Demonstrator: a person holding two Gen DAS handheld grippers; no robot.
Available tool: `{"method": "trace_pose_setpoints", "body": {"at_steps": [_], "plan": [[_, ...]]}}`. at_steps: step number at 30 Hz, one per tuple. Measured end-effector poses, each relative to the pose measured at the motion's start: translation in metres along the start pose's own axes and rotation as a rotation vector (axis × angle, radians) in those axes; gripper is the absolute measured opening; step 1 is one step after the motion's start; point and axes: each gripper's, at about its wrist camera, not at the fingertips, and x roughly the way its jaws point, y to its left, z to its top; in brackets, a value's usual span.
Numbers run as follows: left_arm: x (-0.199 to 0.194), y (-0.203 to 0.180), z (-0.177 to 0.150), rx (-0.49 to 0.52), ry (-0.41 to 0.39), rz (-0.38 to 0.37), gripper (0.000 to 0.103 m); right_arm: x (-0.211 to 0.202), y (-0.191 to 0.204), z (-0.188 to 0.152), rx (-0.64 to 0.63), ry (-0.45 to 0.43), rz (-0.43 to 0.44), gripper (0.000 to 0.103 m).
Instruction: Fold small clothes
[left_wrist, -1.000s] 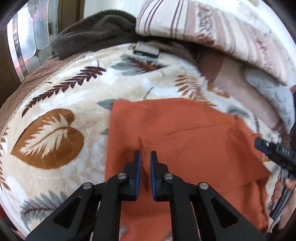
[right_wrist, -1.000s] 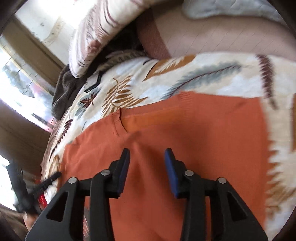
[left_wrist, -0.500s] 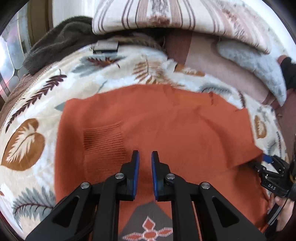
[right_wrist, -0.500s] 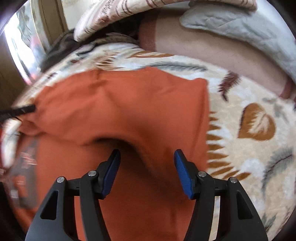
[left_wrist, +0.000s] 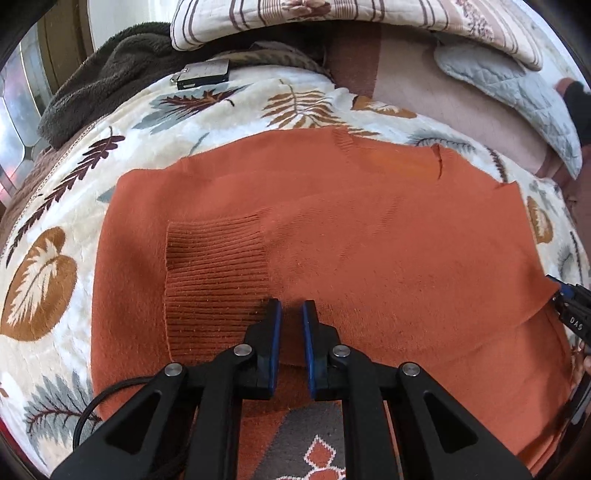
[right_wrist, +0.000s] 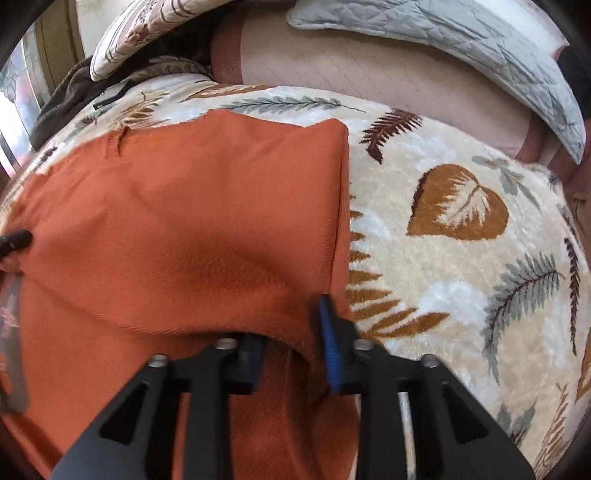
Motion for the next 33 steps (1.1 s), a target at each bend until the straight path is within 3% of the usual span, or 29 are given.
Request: {"method": "trace_pose_setpoints", "body": {"at_steps": [2,4,7,11,15,18,23,26,29,31,33], "plan": [[-0.007,0.004,0.000,-0.017,-0.020,-0.031,0.011,-0.015,-0.001,0.002,0.015,-0.019,0.040,0.050],[-0.015,0.004,0.002,-0.015,-0.050,-0.042,0.011,-0.029,0.003,0.005,-0.012,-0.065,0.055,0.054],[-0.021,0.000,0.005,-0.010,-0.075,-0.055,0.011,-0.037,0.009,0.011,-0.018,-0.117,0.109,0.055],[-0.004,-0.007,0.001,0.015,-0.019,-0.034,0.011,-0.008,0.016,0.012,-0.005,-0.116,0.191,0.055],[0.003,-0.011,-0.001,0.045,-0.027,-0.008,0.012,0.028,0.024,0.007,-0.061,-0.028,0.137,0.055],[-0.001,-0.010,-0.004,0.037,-0.033,-0.021,0.015,0.016,0.026,0.008,-0.062,-0.039,0.123,0.055],[-0.028,-0.019,-0.026,0.016,-0.054,-0.061,0.038,-0.017,0.034,-0.006,-0.068,-0.069,0.143,0.058],[-0.043,-0.036,-0.049,0.041,-0.046,-0.081,0.039,-0.023,0.042,-0.026,-0.076,-0.038,0.156,0.059],[-0.053,-0.055,-0.072,0.080,-0.015,-0.087,0.042,-0.007,0.055,-0.048,-0.113,0.062,0.139,0.060],[-0.059,-0.064,-0.088,0.088,0.007,-0.103,0.043,-0.017,0.065,-0.058,-0.160,0.027,0.093,0.060],[-0.066,-0.067,-0.101,0.091,0.021,-0.112,0.047,-0.030,0.068,-0.064,-0.164,0.025,0.131,0.060]]}}
